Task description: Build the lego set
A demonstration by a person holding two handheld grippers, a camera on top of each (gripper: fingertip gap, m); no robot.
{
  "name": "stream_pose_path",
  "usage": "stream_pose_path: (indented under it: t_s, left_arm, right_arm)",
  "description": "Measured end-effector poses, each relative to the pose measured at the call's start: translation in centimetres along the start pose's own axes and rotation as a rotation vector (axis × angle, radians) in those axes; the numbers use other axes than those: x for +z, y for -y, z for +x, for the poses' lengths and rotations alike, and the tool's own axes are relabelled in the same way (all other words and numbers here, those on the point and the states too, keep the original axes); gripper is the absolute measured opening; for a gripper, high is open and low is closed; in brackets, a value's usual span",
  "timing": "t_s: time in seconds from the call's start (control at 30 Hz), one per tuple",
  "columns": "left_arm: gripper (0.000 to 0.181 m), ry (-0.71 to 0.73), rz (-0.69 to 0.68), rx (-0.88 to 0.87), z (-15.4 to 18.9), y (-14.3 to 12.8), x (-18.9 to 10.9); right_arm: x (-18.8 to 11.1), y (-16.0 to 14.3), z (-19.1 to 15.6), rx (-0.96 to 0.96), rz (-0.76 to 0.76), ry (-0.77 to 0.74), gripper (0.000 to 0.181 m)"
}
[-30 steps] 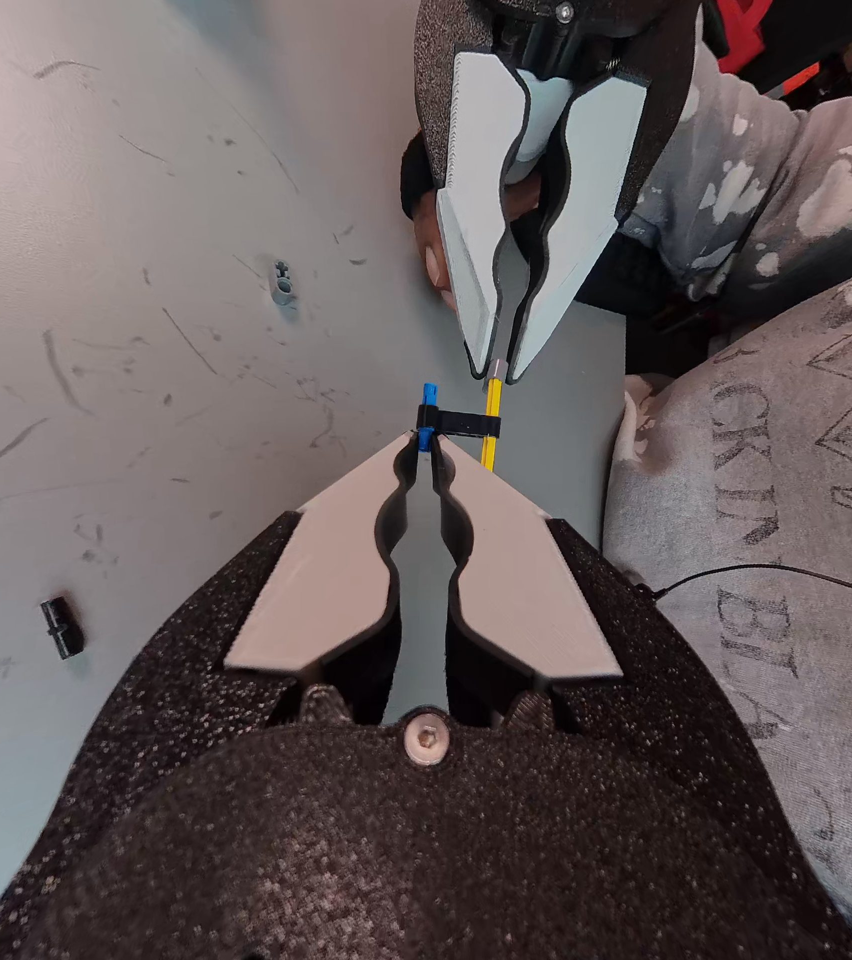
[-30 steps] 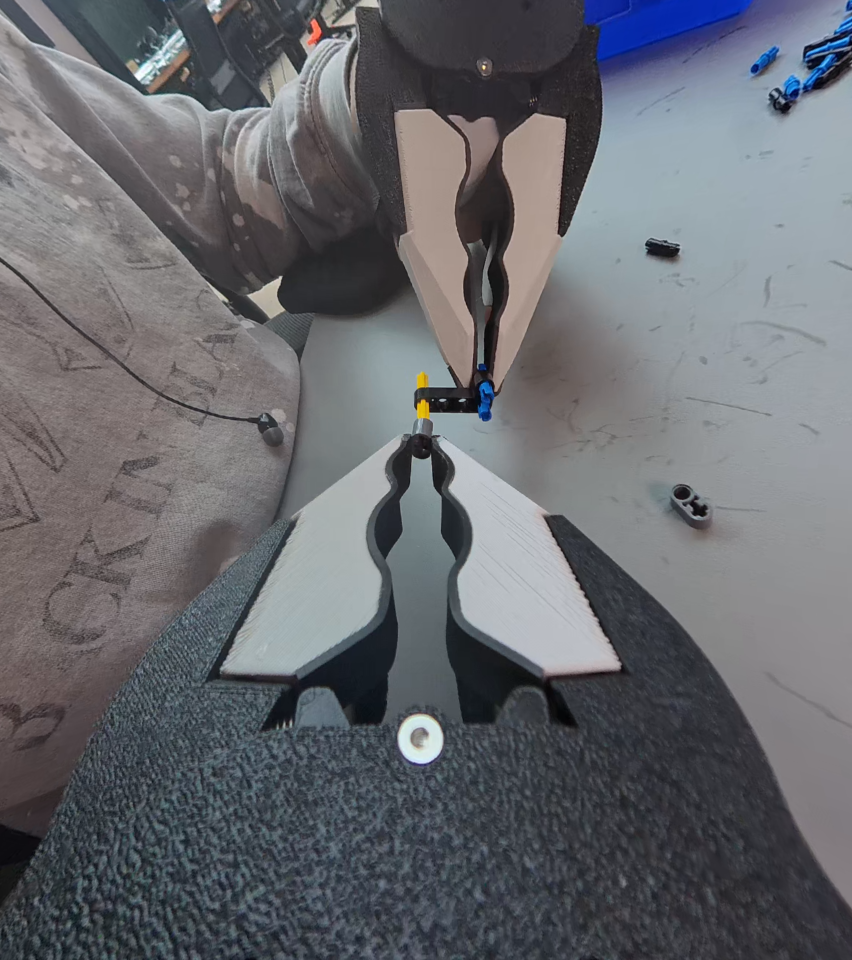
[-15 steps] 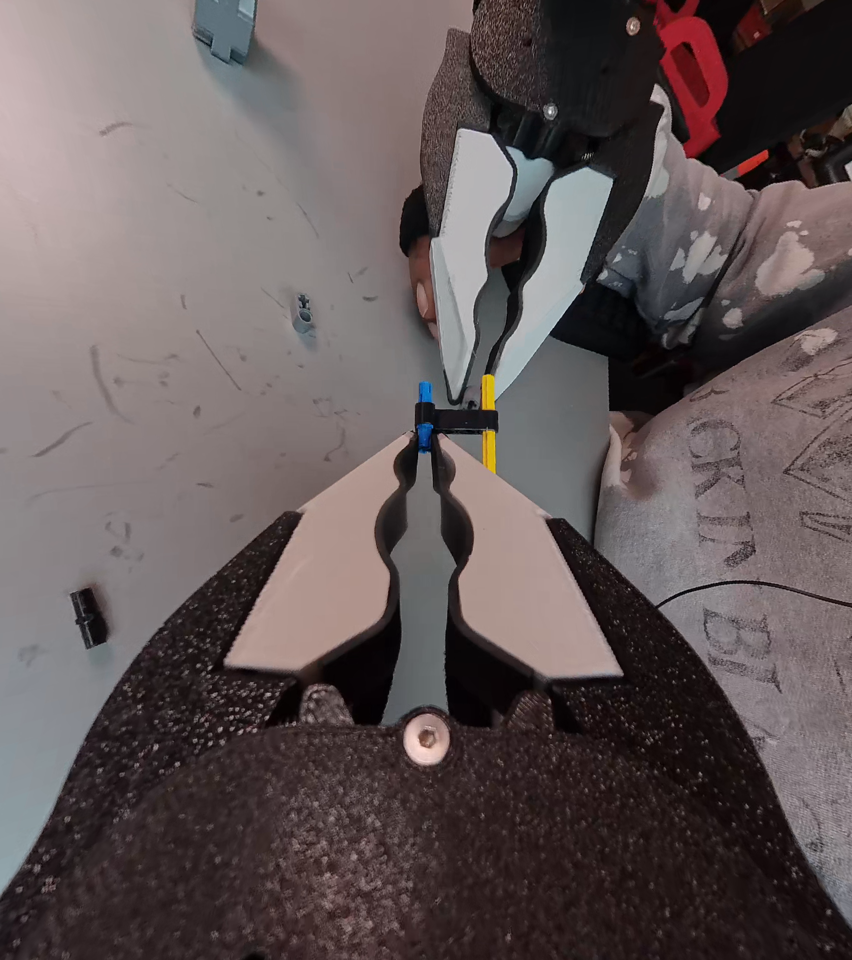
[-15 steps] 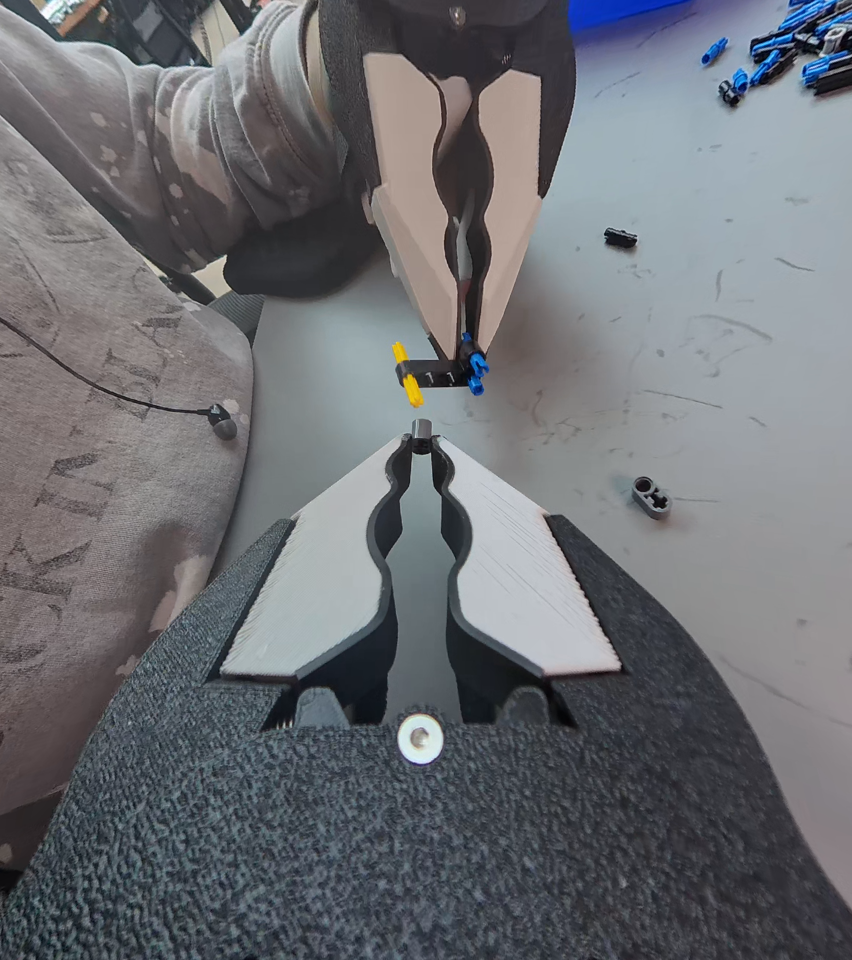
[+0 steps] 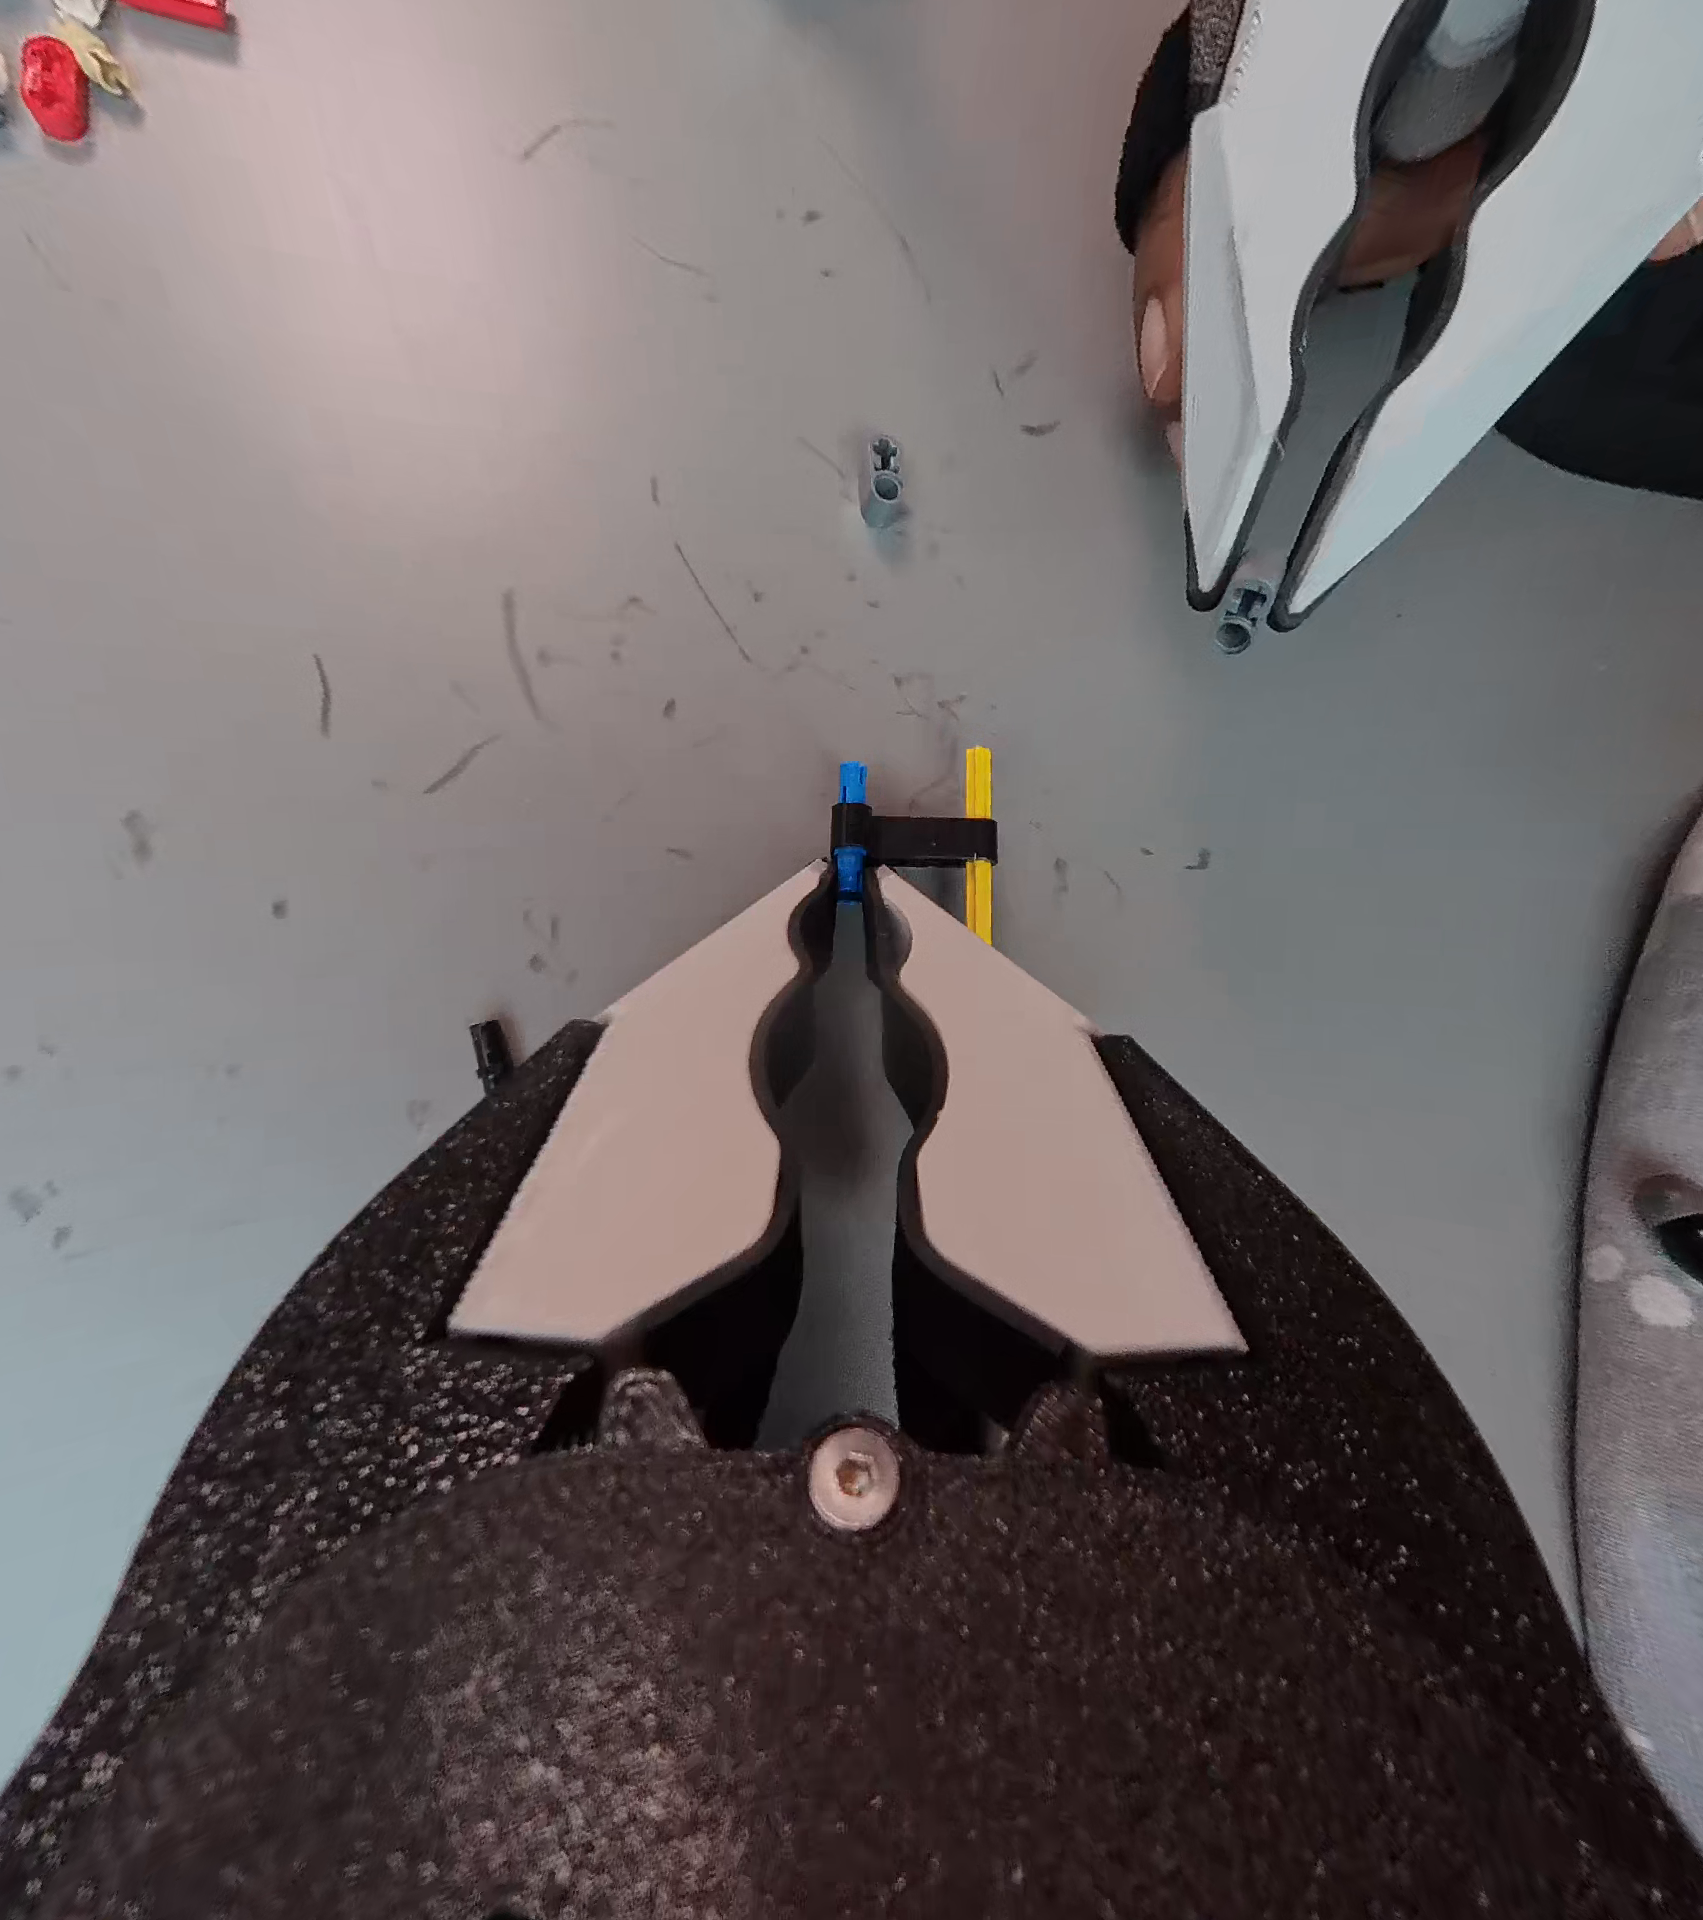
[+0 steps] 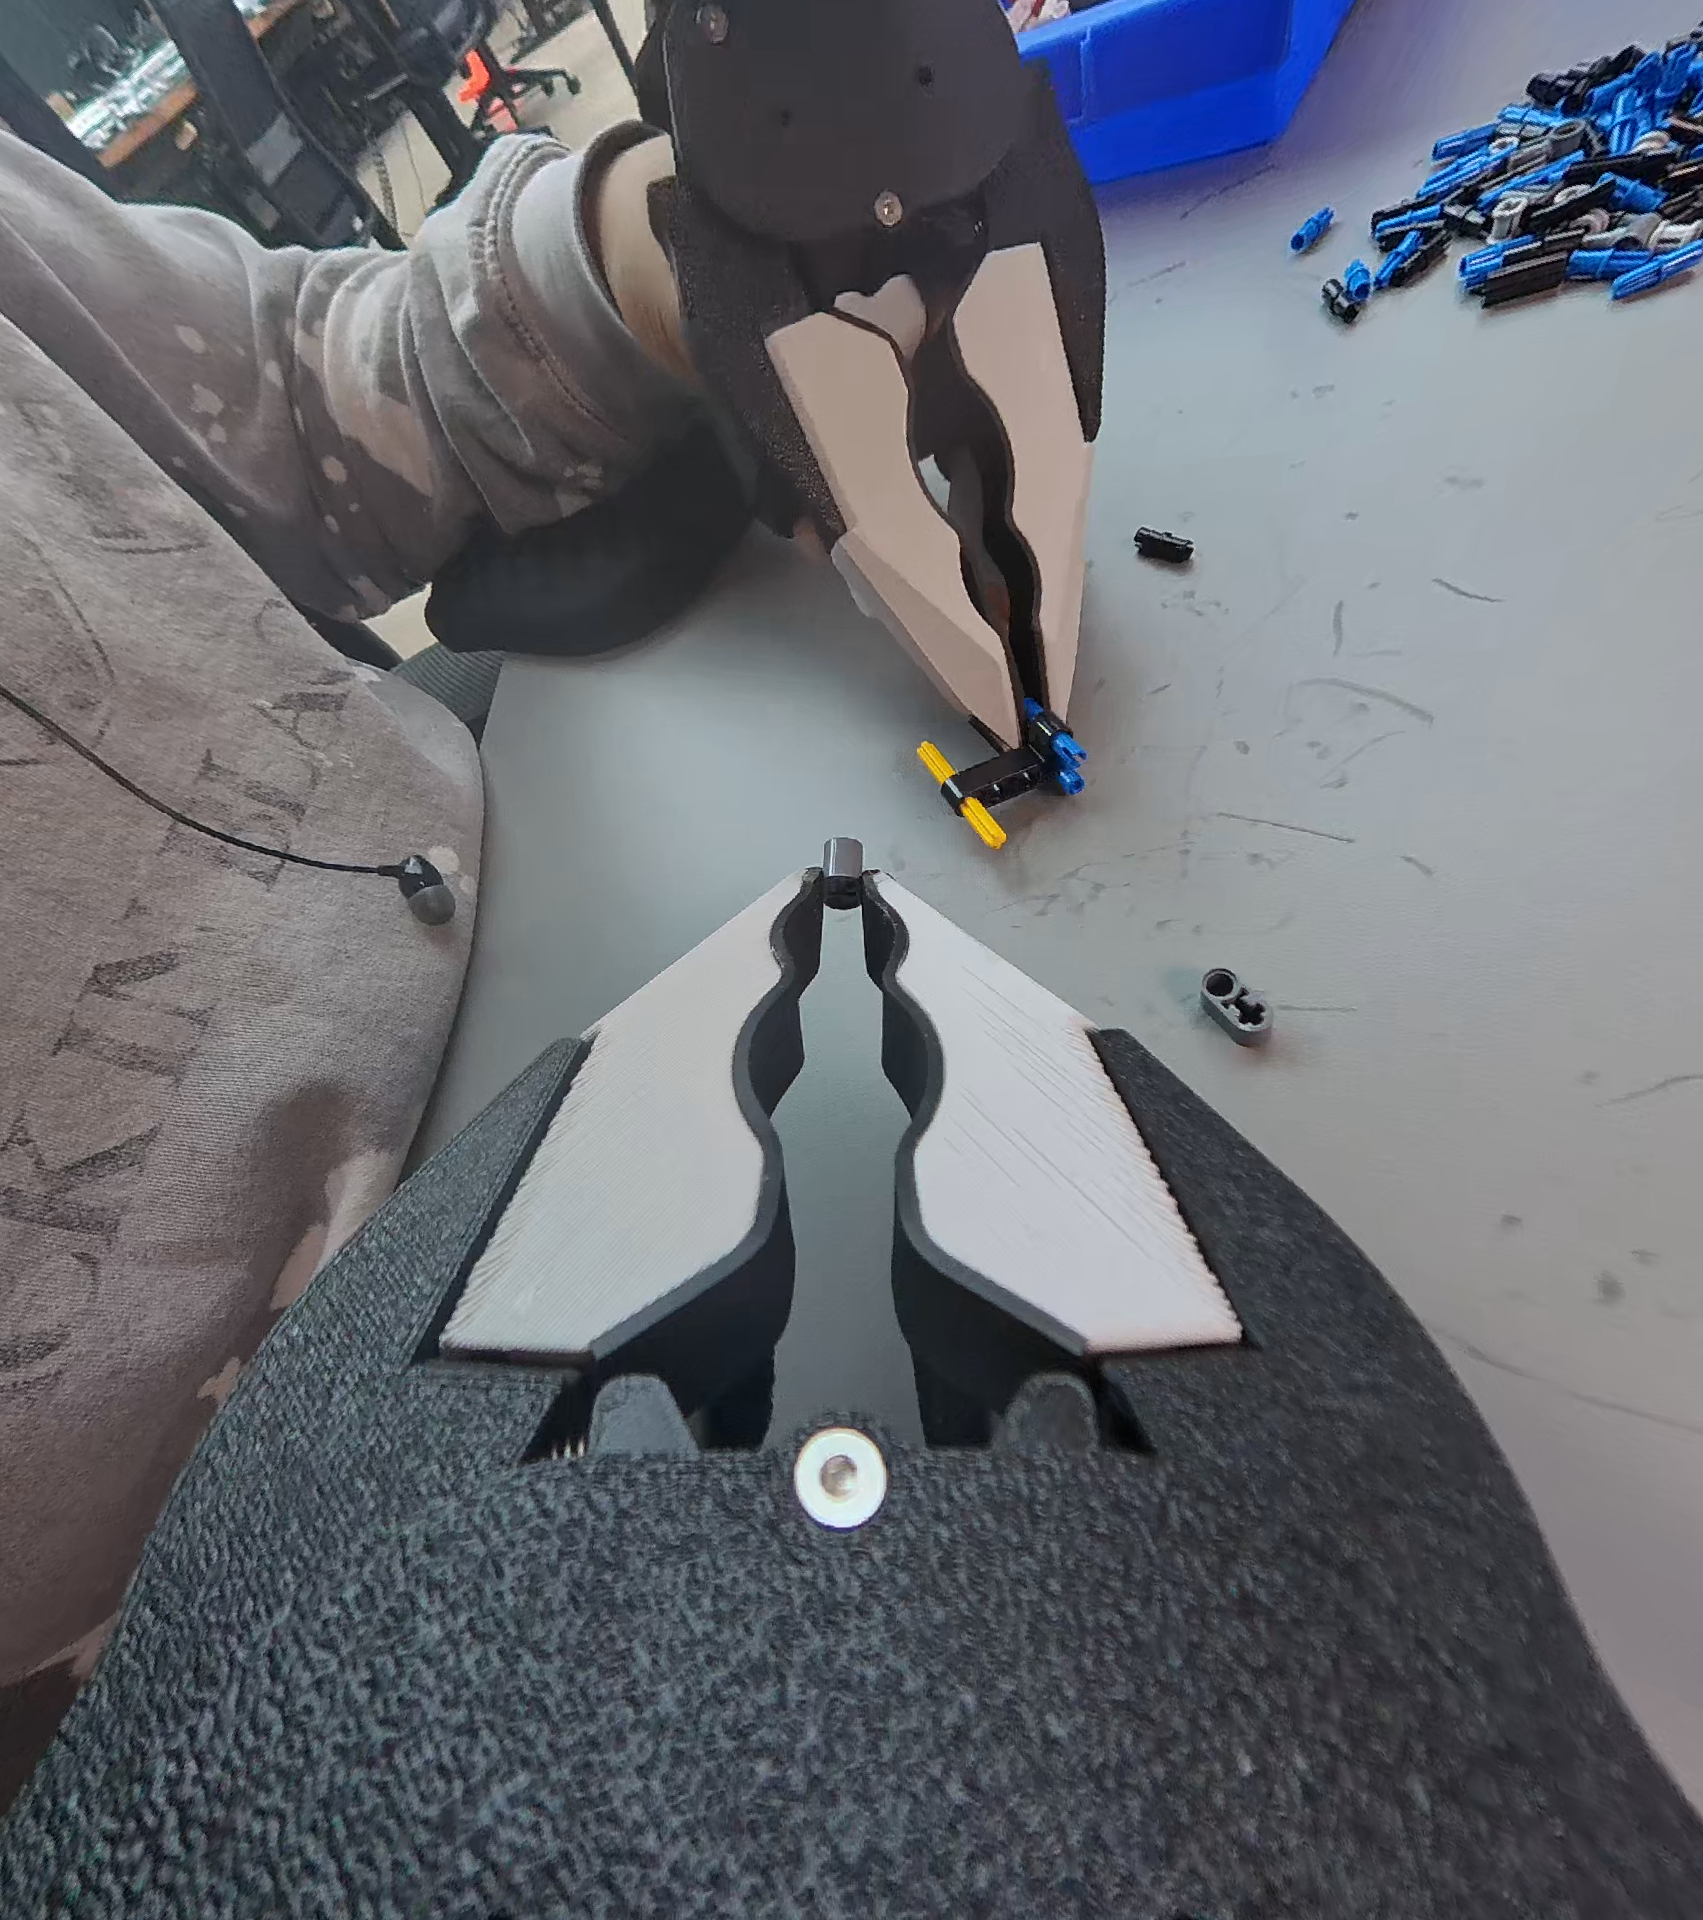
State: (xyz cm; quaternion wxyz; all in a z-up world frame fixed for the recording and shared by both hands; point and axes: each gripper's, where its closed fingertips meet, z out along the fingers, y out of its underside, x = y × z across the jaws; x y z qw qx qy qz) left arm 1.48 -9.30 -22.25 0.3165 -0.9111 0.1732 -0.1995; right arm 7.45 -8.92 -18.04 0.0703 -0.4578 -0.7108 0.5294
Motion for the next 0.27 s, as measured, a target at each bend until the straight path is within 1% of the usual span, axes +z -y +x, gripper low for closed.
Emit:
stream_pose_path:
  t_s: [0.03,0.2,0.27]
  left_arm:
    - [0.005,0.021,-0.004,0.03,-0.08,-0.04,0.04]
    - [0.005,0.072,-0.005,0.114,-0.26,-0.04,0.04]
    - [0.011,0.083,-0.004,0.129,-0.39,-0.06,-0.04]
  right_arm:
    - [-0.01,0.02,0.08,0.004,0.002,-0.003,0.007]
    - [-0.09,0.1,0.35,0.013,0.009,-0.017,0.007]
    - [-0.07,0.08,0.48,0.012,0.008,-0.029,0.007]
